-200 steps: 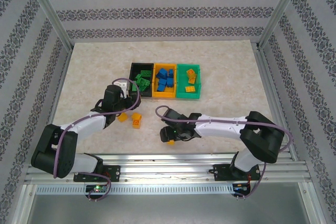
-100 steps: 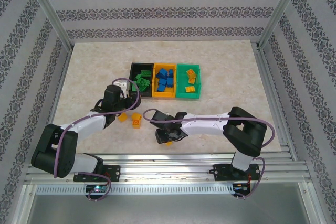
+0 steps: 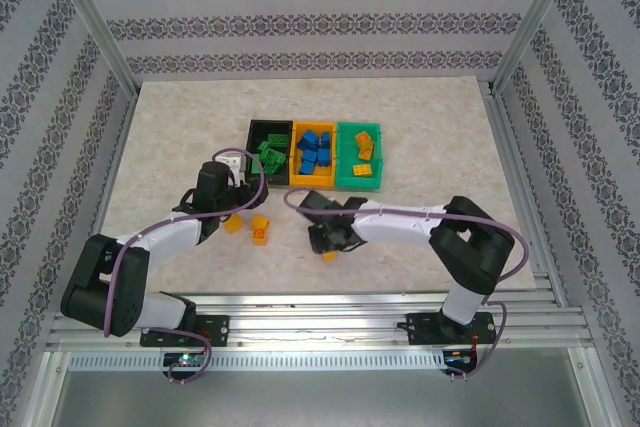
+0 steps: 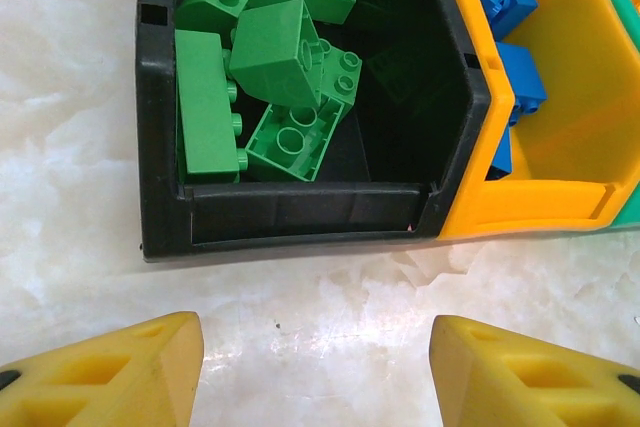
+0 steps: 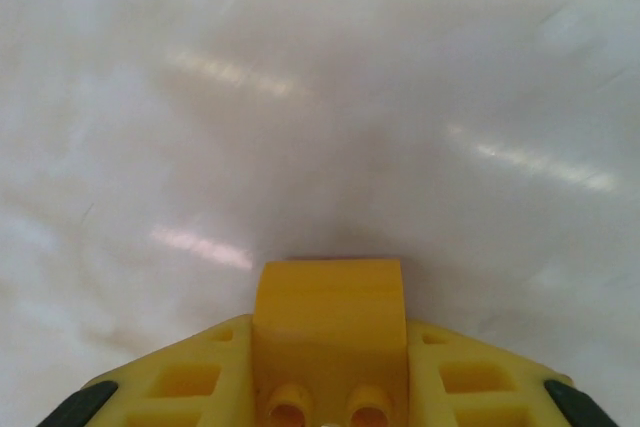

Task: Sort the legos into containers by color
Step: Pick up the lego from the bottom-center of the table, then place the lego in the container.

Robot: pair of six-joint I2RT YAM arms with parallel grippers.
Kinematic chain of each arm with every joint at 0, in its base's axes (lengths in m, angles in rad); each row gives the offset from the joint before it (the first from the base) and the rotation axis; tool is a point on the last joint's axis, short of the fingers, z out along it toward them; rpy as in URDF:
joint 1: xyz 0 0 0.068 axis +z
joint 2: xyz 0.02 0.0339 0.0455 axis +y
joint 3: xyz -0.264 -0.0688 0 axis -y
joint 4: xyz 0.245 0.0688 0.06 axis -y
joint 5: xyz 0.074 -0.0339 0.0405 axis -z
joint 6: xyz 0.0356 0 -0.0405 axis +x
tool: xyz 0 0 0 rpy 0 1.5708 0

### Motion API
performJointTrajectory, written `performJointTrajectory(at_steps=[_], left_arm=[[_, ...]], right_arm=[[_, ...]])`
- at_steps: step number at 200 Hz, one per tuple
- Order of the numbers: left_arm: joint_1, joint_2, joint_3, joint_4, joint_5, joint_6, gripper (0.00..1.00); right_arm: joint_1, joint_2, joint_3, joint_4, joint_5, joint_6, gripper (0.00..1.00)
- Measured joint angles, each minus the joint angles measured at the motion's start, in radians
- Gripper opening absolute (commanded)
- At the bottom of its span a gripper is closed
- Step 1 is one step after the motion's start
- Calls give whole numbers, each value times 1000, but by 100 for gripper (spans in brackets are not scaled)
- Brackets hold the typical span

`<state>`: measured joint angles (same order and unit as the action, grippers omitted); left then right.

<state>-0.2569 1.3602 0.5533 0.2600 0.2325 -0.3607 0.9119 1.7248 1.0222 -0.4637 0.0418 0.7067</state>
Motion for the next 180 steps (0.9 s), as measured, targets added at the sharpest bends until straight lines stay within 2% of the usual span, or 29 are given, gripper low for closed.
performJointTrajectory(at_steps=[82, 90, 107, 142, 180], left_arm=[[18, -19, -24, 15, 0, -10, 61], [20, -28, -26, 16, 0, -10, 61], [24, -39, -28, 17, -1, -11, 61], [27, -43, -31, 17, -1, -10, 61], [30, -42, -34, 17, 0, -11, 62]], right_arm=[[-395, -1, 282, 56, 22, -260, 32], [-423, 12, 315, 58, 22, -275, 35], [-477, 57, 389, 63, 18, -303, 49], [-514, 144, 471, 68, -10, -326, 53], [-446, 152, 470, 56, -17, -346, 54]])
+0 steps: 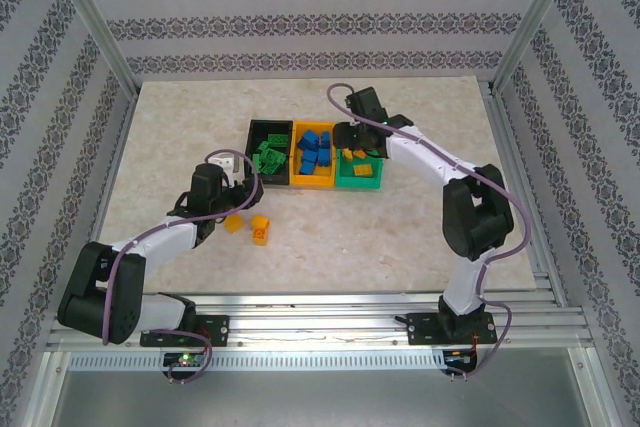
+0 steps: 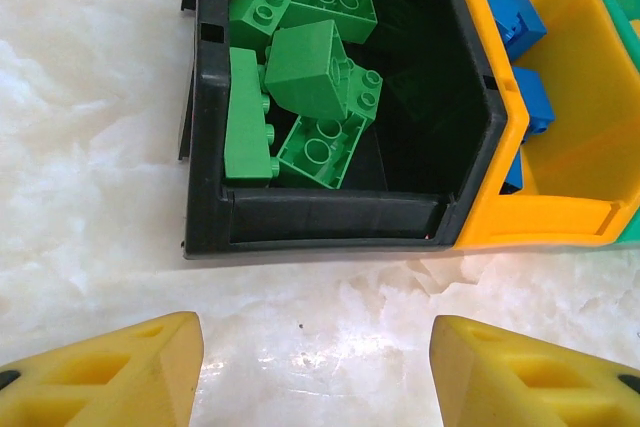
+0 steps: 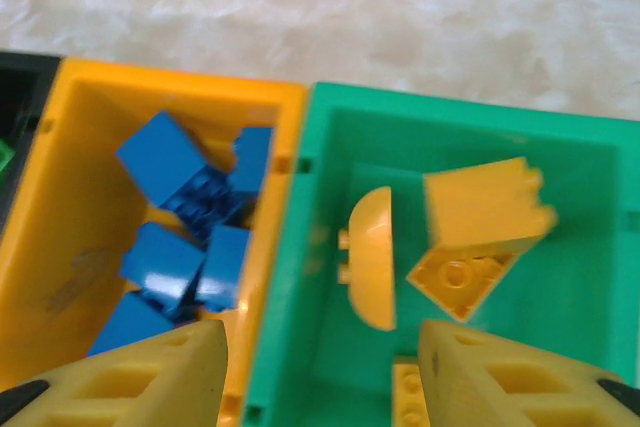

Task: Sort the legos into containers by color
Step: Place the lego in the container, then pick up the lego from the bottom-center of the table.

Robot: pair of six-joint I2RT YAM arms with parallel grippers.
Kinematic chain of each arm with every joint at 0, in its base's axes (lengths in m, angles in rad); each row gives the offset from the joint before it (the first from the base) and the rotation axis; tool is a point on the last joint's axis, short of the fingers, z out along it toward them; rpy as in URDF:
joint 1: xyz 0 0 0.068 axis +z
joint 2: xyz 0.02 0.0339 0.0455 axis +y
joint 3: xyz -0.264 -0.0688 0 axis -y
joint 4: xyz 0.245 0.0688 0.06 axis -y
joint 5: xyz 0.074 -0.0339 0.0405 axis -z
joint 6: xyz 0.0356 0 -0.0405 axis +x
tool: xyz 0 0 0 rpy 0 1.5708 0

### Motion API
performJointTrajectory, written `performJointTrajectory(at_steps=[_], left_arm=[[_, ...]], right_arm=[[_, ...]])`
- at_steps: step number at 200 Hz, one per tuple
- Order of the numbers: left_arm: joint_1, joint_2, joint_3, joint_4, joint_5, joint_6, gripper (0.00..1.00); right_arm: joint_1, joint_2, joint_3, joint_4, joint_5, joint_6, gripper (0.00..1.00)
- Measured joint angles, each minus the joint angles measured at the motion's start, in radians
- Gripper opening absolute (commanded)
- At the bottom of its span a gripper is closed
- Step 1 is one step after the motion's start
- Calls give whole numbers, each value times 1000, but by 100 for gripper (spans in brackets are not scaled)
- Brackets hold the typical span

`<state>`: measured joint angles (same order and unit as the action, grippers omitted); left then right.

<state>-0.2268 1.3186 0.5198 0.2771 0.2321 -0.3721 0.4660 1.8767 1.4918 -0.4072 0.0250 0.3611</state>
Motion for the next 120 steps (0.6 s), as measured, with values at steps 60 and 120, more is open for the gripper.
performJointTrajectory(at_steps=[60, 120], left_arm=[[20, 19, 0, 0, 8, -18, 62], [74, 34, -3, 1, 24, -65, 62]], right_arm=[[221, -42, -120, -2, -38, -11, 55], [442, -27, -126, -11, -96, 0, 56]])
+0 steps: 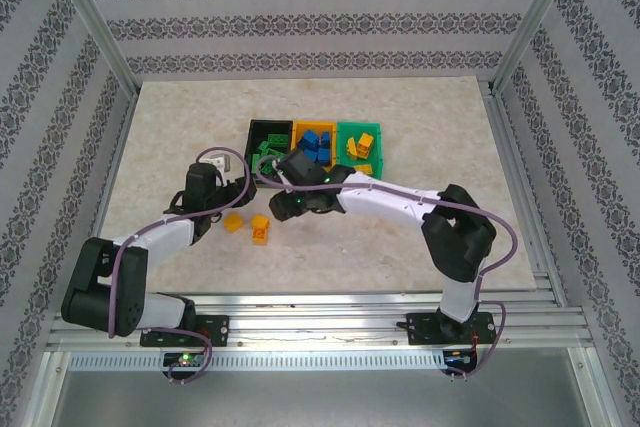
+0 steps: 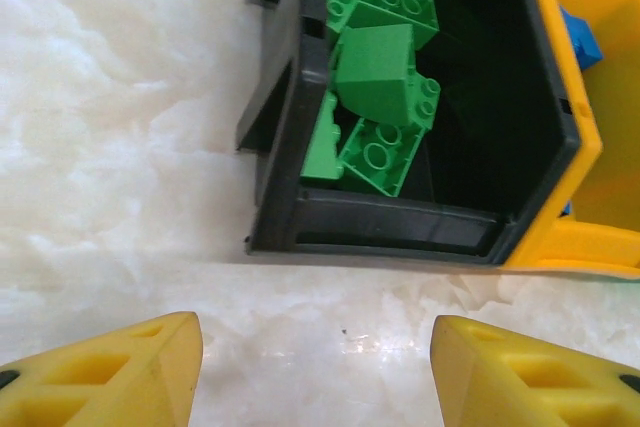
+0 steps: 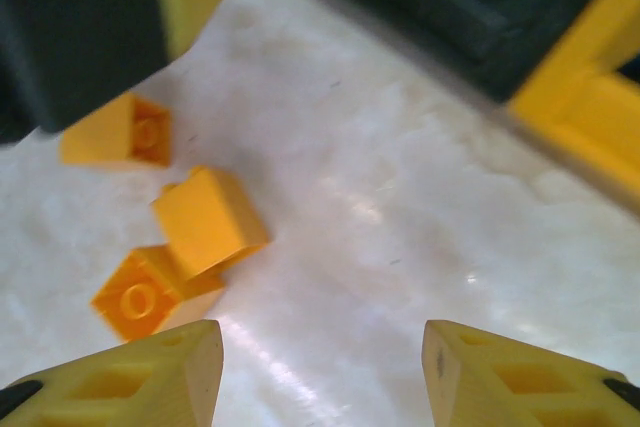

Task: Sort the legos into containers by color
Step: Pick up the lego from the bottom-center of the table.

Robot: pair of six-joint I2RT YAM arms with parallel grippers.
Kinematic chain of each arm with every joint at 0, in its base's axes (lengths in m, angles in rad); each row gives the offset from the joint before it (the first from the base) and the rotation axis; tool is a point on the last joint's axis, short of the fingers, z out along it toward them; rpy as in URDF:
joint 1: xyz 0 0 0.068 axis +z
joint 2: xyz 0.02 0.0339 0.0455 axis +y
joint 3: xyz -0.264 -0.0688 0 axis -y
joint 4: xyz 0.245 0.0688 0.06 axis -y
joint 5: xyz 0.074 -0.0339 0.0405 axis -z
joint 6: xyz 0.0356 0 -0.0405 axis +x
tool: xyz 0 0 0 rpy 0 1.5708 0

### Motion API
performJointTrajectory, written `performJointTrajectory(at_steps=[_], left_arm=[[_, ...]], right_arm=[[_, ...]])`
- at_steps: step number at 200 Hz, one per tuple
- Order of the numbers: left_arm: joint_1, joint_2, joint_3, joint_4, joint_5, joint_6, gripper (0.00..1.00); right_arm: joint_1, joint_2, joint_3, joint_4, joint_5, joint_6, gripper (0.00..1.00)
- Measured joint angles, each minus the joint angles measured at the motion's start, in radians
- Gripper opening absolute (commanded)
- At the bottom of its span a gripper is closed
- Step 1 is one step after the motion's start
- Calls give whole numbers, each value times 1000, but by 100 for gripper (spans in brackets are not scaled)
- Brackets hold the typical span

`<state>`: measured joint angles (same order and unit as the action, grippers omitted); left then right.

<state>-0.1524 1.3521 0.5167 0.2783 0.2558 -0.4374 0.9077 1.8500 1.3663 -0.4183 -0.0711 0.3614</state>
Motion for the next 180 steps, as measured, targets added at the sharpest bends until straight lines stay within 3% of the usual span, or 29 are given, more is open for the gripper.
performJointTrajectory(at_steps=[78, 180], left_arm=[[161, 14, -103, 124, 106, -142, 62], [168, 16, -105, 187, 180, -182, 62]], right_arm=[[105, 148, 67, 19, -27, 110, 67], [136, 261, 168, 27, -20, 219, 63]])
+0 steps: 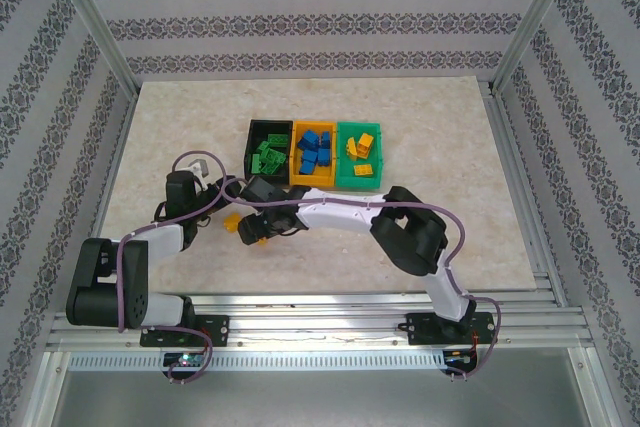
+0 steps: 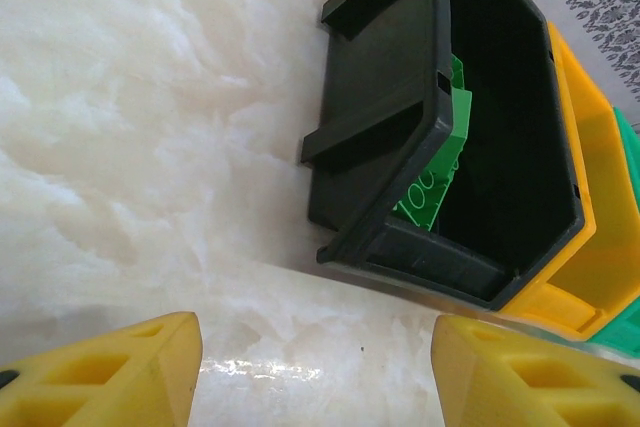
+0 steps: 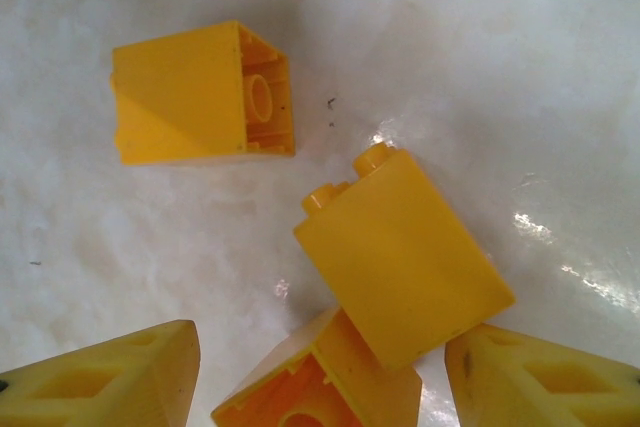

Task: Sort the legos into containers by color
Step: Pick up the lego from the bottom-center of the table.

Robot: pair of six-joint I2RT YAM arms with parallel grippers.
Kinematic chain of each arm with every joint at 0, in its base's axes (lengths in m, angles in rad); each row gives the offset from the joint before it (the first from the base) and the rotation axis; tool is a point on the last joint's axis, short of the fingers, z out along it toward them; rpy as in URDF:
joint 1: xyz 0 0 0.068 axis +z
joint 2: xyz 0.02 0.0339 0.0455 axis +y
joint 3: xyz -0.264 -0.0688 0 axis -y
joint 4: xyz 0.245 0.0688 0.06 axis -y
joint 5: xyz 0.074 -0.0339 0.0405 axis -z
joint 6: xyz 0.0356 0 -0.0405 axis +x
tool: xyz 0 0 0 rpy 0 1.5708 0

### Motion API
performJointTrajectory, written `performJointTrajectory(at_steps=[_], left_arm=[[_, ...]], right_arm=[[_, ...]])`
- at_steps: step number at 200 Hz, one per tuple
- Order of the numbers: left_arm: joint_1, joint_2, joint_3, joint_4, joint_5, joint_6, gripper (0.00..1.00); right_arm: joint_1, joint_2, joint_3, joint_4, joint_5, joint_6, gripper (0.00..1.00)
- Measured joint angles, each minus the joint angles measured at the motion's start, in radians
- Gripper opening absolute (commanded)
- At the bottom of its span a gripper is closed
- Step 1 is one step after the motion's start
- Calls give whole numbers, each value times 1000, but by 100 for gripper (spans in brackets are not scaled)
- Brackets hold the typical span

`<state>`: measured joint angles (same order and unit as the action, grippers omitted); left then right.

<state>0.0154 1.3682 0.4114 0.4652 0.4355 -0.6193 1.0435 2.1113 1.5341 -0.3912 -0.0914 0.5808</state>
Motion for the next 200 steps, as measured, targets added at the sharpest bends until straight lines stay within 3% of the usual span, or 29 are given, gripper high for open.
performJointTrajectory(at_steps=[67, 151, 200], left_arm=[[0, 6, 0, 8, 18, -3, 62], [0, 53, 0, 64, 67, -18, 64], [0, 79, 0, 77, 89, -20, 64]], right_arm=[[0, 6, 0, 2, -4, 11, 42], [-18, -80, -72, 19, -4, 20, 41], [-140, -258, -179, 55, -3, 20, 41]])
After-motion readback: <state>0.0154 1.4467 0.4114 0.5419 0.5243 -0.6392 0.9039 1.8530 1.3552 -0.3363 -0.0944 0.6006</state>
